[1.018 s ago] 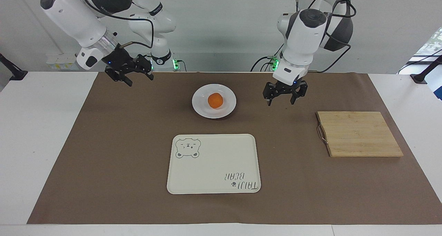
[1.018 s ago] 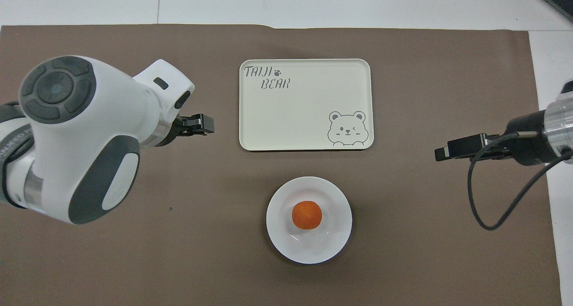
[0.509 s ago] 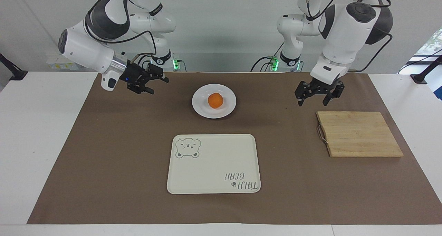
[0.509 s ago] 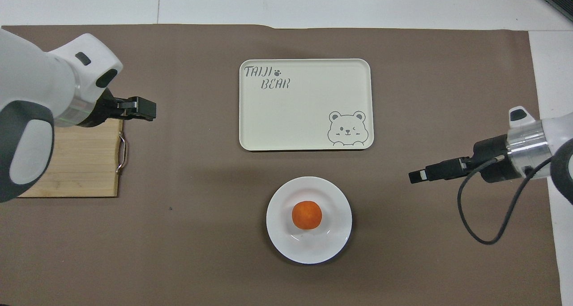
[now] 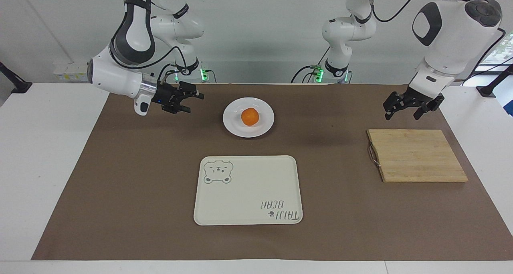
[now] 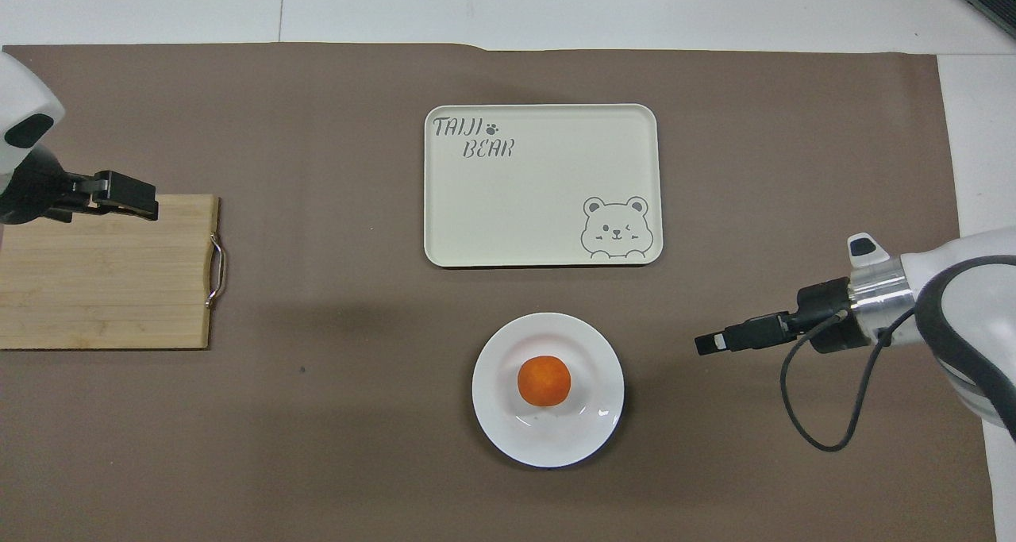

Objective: Place orange and plate with both arms
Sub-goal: 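Withdraw the left gripper while the right gripper reaches the plate rim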

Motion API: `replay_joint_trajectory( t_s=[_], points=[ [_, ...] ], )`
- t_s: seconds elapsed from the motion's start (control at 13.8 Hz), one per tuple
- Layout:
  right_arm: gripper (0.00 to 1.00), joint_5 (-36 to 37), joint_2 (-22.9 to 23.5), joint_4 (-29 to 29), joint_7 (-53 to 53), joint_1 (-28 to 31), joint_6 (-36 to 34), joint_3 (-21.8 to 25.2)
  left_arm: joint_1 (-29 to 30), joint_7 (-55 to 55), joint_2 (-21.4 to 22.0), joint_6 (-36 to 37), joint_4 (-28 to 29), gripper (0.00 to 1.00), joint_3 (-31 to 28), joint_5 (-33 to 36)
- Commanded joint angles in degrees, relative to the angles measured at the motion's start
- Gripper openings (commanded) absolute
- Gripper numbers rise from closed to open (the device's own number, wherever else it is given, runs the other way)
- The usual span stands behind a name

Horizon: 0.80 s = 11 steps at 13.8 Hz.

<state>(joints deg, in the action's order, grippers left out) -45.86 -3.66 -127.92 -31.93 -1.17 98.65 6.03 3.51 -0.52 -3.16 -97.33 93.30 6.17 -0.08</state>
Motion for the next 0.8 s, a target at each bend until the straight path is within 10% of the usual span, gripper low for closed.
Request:
replay_joint_trajectory(
  t_s=[0.0, 0.73],
  points=[
    [1.0, -3.43, -0.04, -2.94, -4.17, -0.23, 1.9, -0.32, 1.59, 2.45, 2.44, 3.63, -0.23, 1.0, 0.77, -0.18],
    [1.0, -16.36, 4.62, -13.48, -22.54, -1.55, 7.59, -0.32, 1.77, 2.01, 1.84, 10.85, -3.99, 1.0, 0.6, 0.17]
  ],
)
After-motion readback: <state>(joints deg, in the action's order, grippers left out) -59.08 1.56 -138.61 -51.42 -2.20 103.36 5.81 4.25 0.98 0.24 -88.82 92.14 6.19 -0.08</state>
